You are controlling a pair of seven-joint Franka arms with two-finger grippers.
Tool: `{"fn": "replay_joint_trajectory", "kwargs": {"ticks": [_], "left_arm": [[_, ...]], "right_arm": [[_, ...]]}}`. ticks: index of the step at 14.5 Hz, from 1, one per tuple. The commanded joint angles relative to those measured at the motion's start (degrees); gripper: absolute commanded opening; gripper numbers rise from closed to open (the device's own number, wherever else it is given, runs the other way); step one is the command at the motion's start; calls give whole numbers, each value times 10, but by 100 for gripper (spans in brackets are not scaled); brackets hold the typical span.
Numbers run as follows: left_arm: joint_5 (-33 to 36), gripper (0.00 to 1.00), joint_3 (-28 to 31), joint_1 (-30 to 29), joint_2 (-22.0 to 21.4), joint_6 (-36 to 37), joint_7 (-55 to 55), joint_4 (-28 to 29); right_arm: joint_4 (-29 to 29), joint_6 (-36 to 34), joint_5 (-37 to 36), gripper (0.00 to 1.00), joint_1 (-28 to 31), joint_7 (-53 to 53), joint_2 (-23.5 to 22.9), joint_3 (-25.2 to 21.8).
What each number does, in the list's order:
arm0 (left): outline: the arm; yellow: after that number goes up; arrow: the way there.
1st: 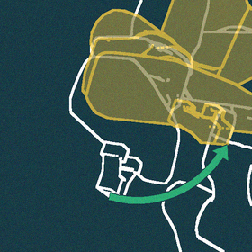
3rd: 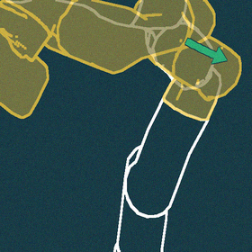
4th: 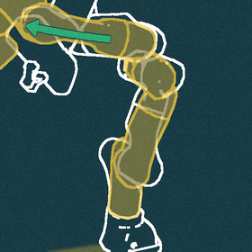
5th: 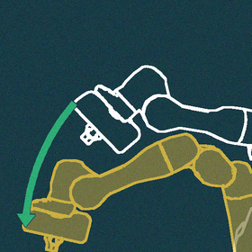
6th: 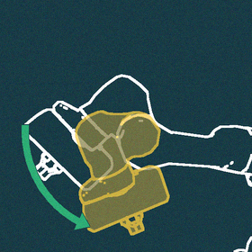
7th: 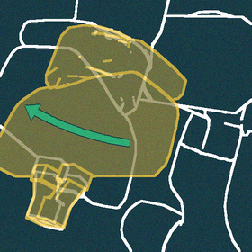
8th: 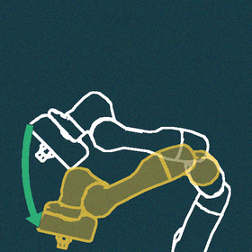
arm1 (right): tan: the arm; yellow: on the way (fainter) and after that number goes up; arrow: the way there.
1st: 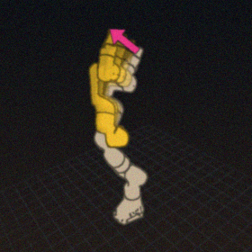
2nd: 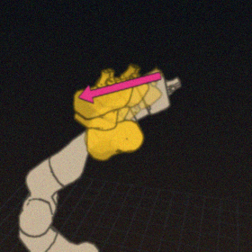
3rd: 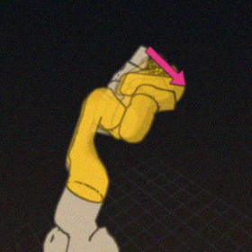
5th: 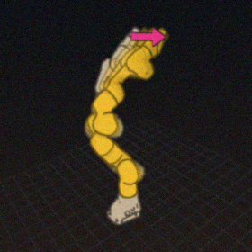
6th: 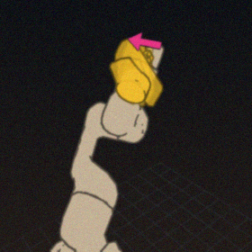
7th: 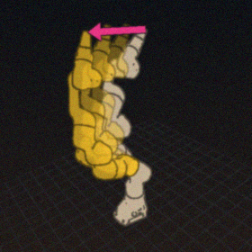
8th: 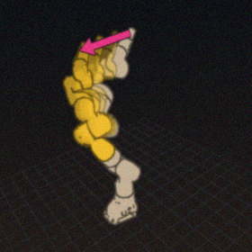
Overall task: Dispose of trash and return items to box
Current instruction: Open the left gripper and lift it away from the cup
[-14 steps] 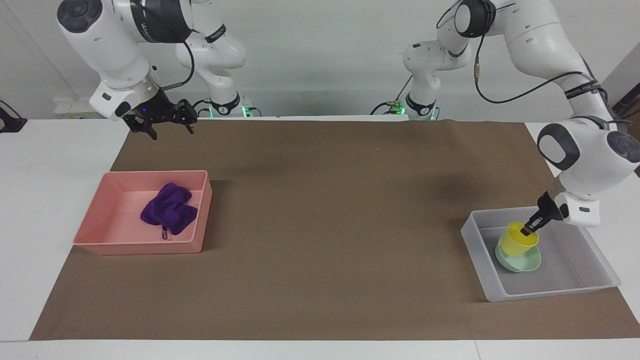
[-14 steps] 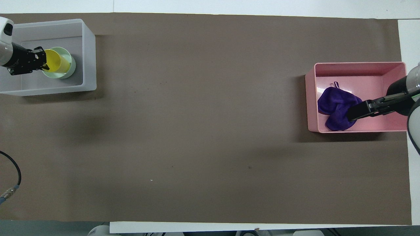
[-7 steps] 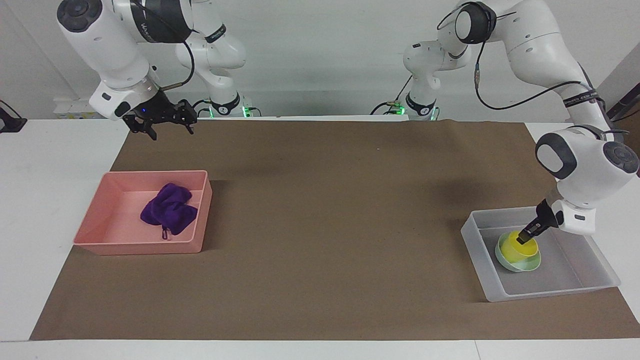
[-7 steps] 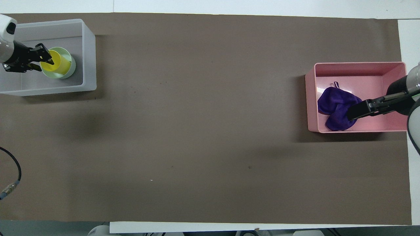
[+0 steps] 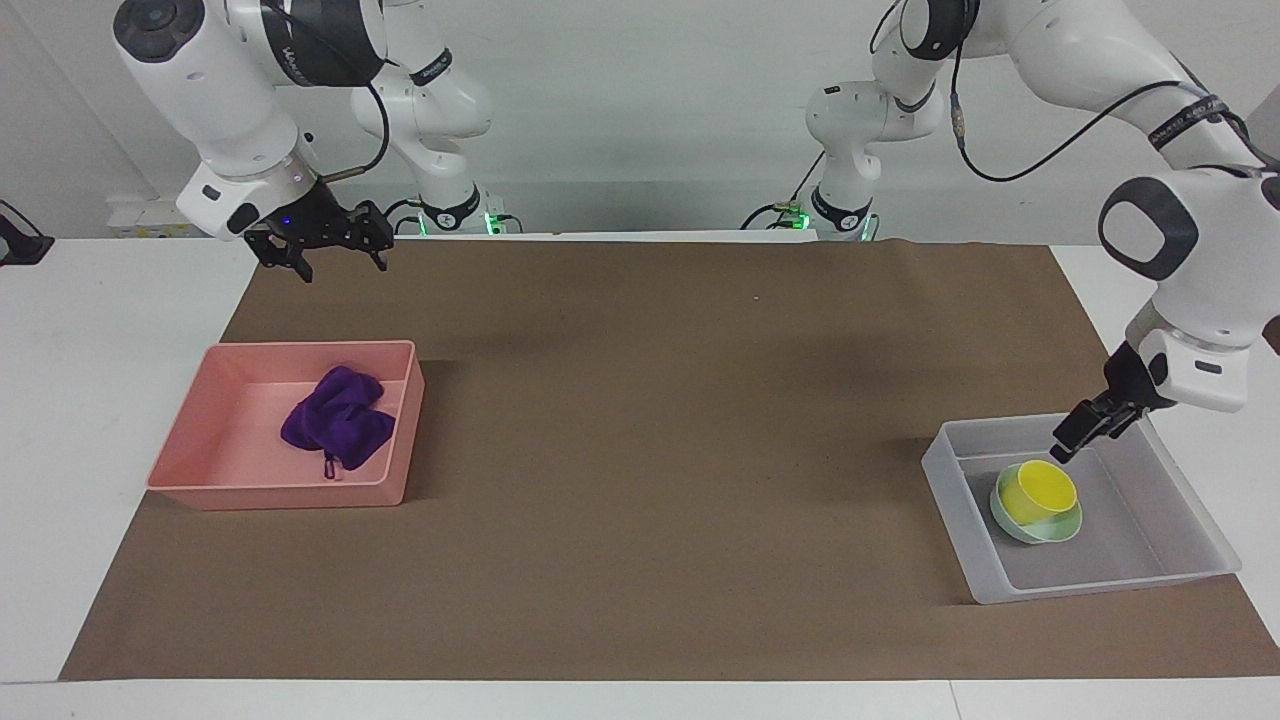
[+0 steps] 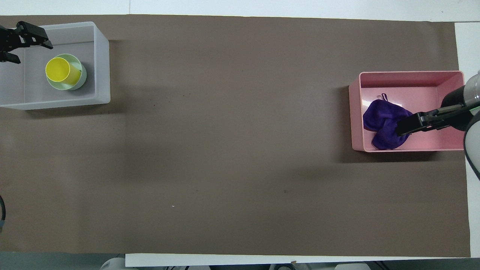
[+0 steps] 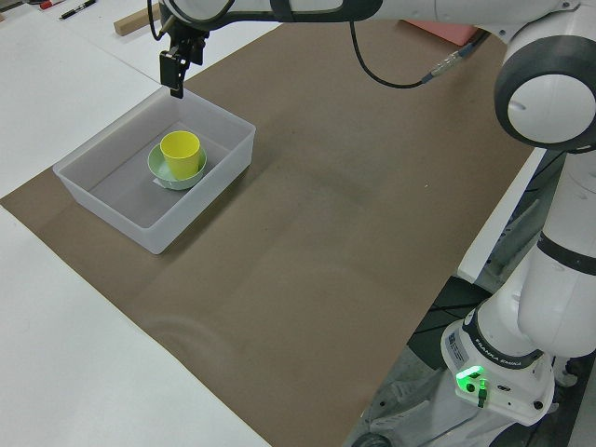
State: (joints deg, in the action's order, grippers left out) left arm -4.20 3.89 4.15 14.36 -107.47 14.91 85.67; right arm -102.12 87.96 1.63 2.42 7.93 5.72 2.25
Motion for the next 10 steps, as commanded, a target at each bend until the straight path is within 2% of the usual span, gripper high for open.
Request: {"fn": "replay_joint_trajectory", "kwargs": {"ticks": [1,4,6,10], "left_arm": [[9,100,3,12,-116,66,-6,98],[35,100,3,38,-165,176,-109,123],[38,100,3,38,-202,160,-116,166],[36,100,9,27,-199,139,-150,157]], "right_arm": [[-32,24,7,99,2,-10,22,2],[-32,26,7,99,1,-10,22,2],[-32,26,6,99,3,-10,22,2],[-31,27,5,98,2,-10,21,2]]}}
